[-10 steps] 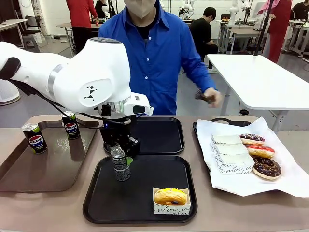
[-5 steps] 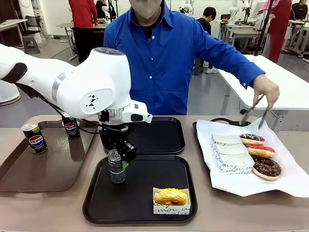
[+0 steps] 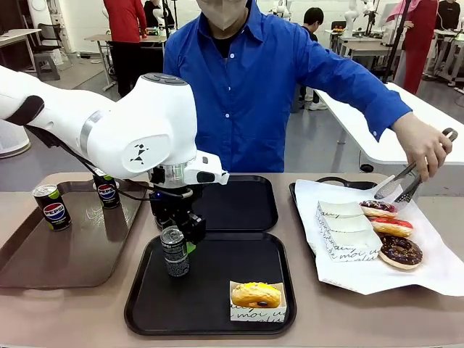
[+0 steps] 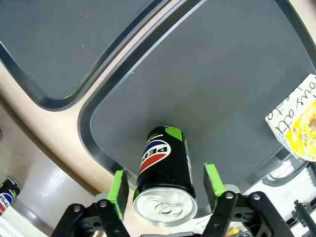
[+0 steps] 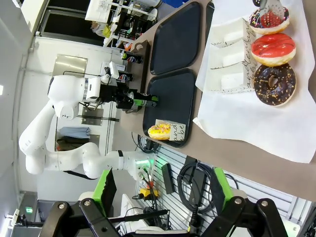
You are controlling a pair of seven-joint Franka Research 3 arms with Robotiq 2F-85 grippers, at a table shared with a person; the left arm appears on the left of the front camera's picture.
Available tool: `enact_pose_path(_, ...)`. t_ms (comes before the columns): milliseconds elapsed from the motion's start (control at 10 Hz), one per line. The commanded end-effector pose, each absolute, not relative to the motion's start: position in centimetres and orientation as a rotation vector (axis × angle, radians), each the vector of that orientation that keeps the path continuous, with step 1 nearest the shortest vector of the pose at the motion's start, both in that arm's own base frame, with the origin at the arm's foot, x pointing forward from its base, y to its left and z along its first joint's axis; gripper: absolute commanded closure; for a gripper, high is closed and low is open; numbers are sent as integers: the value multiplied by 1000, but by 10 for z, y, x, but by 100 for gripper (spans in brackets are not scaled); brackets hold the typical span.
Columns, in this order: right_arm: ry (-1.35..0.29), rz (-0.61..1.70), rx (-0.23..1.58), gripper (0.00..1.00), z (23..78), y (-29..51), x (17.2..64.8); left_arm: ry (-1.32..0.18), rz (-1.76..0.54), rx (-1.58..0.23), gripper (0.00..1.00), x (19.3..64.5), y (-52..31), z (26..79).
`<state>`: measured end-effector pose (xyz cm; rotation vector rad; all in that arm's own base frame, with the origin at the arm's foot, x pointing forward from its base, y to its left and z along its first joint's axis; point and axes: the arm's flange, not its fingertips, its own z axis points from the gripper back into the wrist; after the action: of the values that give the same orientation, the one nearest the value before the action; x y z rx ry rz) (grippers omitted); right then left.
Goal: Set up donuts and drinks on trays.
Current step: Pick up one Pepsi coke and place it on the Flat Tray, then pick up one Pepsi coke from the Handle tray and place it on the Flat Tray without a Pepsi coke.
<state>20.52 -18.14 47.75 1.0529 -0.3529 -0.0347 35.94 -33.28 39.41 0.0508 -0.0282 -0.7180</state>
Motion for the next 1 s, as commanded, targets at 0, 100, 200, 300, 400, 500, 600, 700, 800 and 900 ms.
enact_pose_path(0, -371, -18, 1071, 0, 477, -181, 206, -51, -706, 39, 0, 360, -329, 401)
enact_pose_path(100, -371, -18, 1071, 0, 477, -181, 206, -65, -698, 32, 0, 358, -325, 411)
enact_pose_path(200, -371, -18, 1071, 0, 477, -181, 206, -82, -685, 15, 1, 355, -319, 421)
enact_pose_path(300, -371, -18, 1071, 0, 477, -181, 206, -94, -659, -7, 0, 349, -311, 435)
enact_pose_path(400, -371, -18, 1071, 0, 477, -181, 206, -109, -639, -16, 0, 344, -303, 445)
enact_pose_path(500, -371, -18, 1071, 0, 477, -181, 206, -116, -624, -24, 0, 342, -298, 457)
enact_pose_path(600, -371, -18, 1071, 0, 477, -181, 206, -122, -613, -26, 0, 338, -294, 464)
enact_pose_path(700, -371, -18, 1071, 0, 477, -181, 206, -124, -603, -22, 0, 334, -290, 466)
enact_pose_path(800, -371, -18, 1071, 0, 477, -181, 206, -128, -594, -19, 0, 331, -288, 466)
enact_pose_path(900, -371, -18, 1071, 0, 477, -181, 206, -128, -571, 16, 0, 332, -285, 464)
